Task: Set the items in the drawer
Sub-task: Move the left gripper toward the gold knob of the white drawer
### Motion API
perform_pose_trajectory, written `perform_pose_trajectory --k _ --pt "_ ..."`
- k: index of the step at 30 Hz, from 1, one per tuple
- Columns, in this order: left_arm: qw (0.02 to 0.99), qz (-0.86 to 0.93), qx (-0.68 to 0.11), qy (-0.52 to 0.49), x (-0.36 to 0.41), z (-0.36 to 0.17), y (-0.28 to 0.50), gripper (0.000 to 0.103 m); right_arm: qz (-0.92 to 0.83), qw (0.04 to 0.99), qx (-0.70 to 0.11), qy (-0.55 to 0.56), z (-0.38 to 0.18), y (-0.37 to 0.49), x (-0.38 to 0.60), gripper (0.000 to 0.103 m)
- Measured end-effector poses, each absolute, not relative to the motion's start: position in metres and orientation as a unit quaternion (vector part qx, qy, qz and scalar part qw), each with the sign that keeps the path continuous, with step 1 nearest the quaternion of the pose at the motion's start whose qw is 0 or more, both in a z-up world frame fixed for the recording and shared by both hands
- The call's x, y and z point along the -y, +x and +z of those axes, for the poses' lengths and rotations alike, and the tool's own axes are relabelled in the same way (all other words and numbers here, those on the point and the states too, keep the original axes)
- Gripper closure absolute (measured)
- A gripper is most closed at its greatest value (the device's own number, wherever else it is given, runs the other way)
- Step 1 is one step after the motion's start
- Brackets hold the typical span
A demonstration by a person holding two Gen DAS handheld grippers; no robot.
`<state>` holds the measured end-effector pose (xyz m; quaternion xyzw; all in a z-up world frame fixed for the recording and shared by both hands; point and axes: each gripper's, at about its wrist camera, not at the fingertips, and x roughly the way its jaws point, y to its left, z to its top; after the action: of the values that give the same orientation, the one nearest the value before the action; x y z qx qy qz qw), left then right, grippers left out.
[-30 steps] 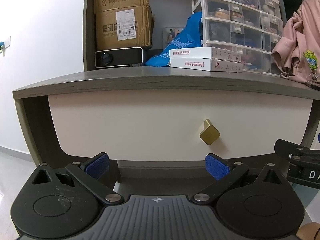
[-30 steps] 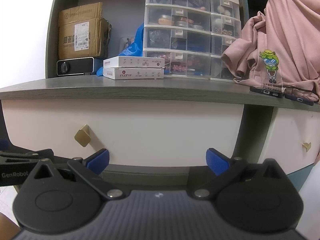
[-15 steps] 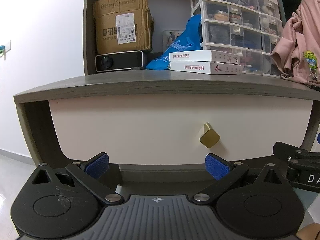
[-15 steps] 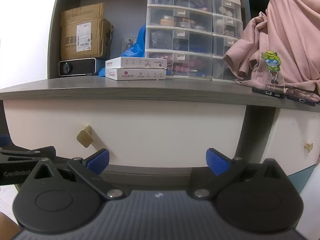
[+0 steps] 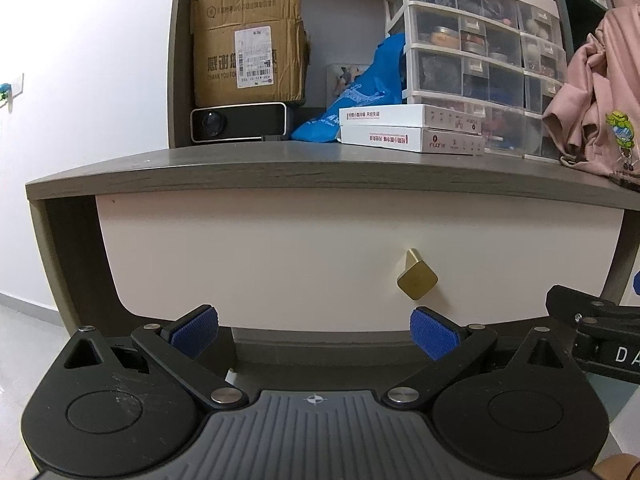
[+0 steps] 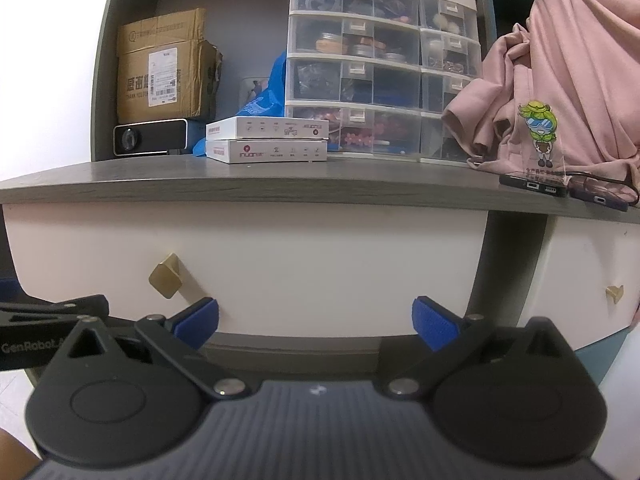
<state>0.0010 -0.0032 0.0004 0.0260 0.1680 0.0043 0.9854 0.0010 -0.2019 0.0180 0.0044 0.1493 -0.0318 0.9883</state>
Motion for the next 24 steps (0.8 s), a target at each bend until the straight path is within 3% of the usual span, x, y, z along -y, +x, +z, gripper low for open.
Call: perform_pose_trajectory --k 24 --pt "0.982 -0.002 -0.187 0.020 0.015 0.007 0.012 0.000 -0.031 0.988 -0.150 0.004 0.020 0.000 0.206 0.000"
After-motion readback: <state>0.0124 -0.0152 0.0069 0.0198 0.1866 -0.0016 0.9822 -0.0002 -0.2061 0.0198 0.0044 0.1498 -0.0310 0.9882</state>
